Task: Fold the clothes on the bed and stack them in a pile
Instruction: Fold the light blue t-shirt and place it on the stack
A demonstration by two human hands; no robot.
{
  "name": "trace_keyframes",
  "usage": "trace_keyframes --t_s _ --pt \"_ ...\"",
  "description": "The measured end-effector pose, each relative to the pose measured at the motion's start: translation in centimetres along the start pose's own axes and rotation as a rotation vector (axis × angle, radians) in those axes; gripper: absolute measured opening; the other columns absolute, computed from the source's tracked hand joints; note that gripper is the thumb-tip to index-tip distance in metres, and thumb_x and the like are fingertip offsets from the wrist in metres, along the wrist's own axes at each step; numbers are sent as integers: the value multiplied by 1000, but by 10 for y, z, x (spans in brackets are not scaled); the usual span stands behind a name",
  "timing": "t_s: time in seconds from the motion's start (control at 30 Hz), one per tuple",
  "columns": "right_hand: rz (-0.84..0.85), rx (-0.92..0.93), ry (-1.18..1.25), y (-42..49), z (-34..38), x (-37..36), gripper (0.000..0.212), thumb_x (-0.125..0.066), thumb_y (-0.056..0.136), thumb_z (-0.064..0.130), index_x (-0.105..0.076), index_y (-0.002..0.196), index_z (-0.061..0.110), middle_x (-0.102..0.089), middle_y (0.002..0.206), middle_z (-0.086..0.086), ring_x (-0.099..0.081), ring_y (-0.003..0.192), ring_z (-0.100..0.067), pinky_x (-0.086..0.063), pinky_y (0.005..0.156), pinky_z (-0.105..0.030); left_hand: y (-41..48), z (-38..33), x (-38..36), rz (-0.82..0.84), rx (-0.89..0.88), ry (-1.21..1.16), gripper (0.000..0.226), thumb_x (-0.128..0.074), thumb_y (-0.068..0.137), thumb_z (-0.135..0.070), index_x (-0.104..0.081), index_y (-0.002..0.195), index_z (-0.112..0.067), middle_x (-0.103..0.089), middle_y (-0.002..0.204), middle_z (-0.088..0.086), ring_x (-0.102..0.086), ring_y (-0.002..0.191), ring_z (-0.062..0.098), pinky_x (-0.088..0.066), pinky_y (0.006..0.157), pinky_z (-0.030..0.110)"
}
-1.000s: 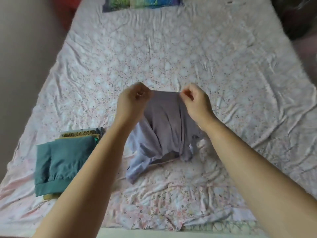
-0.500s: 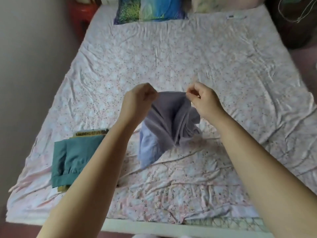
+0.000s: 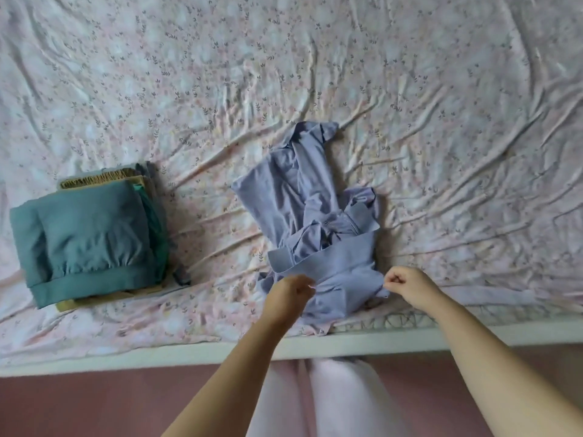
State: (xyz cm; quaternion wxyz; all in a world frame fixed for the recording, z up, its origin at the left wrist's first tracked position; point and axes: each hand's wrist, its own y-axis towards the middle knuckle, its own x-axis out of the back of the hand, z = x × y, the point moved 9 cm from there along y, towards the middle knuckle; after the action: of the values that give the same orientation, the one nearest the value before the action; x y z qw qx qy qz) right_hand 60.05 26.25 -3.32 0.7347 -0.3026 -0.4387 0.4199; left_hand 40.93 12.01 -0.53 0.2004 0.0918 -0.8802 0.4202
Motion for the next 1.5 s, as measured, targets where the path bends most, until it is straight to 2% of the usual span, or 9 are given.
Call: trace_keyframes --t_s 0.23,0.47,0.63,0.73,1.03,1.17,1.3,1.4,1.5 --pt "-218 -79 456 26 -22 -9 8 -60 86 7 -64 93 8 -62 78 -4 -58 72 -17 -43 69 -27 61 -8 -7 -82 -129 223 22 -60 85 -9 -66 106 -5 -61 112 14 -56 104 31 -45 87 36" --pt "-518 -342 788 68 -45 -32 47 -68 77 42 -49 112 18 -55 97 -3 -55 89 -22 -46 74 -35 115 -49 -39 -6 -256 205 28 -62 85 -14 -63 112 -9 -60 113 10 -57 102 26 -42 87 30" --pt "-508 -326 1348 92 -40 -51 1 -62 85 8 -63 84 8 -56 66 -6 -52 61 -19 -47 51 -22 136 -70 -49 28 -345 206 31 -61 86 -13 -60 117 -8 -60 116 8 -57 105 20 -31 77 8" --pt "-361 -186 1523 92 -20 -43 12 -55 87 0 -63 90 8 -64 78 -8 -61 72 -18 -52 63 -22 140 -86 -42 6 -420 194 31 -62 86 -12 -61 117 -11 -58 118 6 -57 108 21 -33 80 10" --pt "-1 268 849 40 44 39 26 -58 80 -10 -65 87 14 -66 85 -4 -63 82 -15 -50 83 -26 90 -193 -16 17 -1092 627 50 -53 78 -46 -60 119 -18 -54 129 9 -51 115 31 -37 97 40" --pt "-83 314 896 18 51 61 25 -60 78 -10 -65 81 14 -68 70 7 -63 71 -6 -48 66 -16 79 -209 -16 228 -938 551 27 -60 79 -32 -68 90 -9 -68 84 6 -63 78 24 -47 68 31" --pt "-459 287 839 -9 53 60 27 -69 76 -1 -49 75 17 -48 70 2 -47 64 -6 -37 62 -17 65 -220 2 91 -819 498 13 -66 80 -13 -65 83 -1 -66 76 13 -60 74 29 -39 65 32" --pt "-533 323 846 -30 76 40 25 -73 75 8 -48 78 3 -44 69 -8 -45 60 -10 -33 57 -15 40 -238 27 8 -819 421 19 -64 77 -19 -63 78 0 -63 69 12 -54 64 23 -36 56 23" --pt "-605 265 933 -52 93 45 33 -69 79 11 -40 63 12 -36 51 10 -36 47 -4 -31 49 -15 9 -264 63 -76 -803 357 10 -67 79 -7 -62 76 1 -51 58 -4 -44 54 9 -33 53 12"
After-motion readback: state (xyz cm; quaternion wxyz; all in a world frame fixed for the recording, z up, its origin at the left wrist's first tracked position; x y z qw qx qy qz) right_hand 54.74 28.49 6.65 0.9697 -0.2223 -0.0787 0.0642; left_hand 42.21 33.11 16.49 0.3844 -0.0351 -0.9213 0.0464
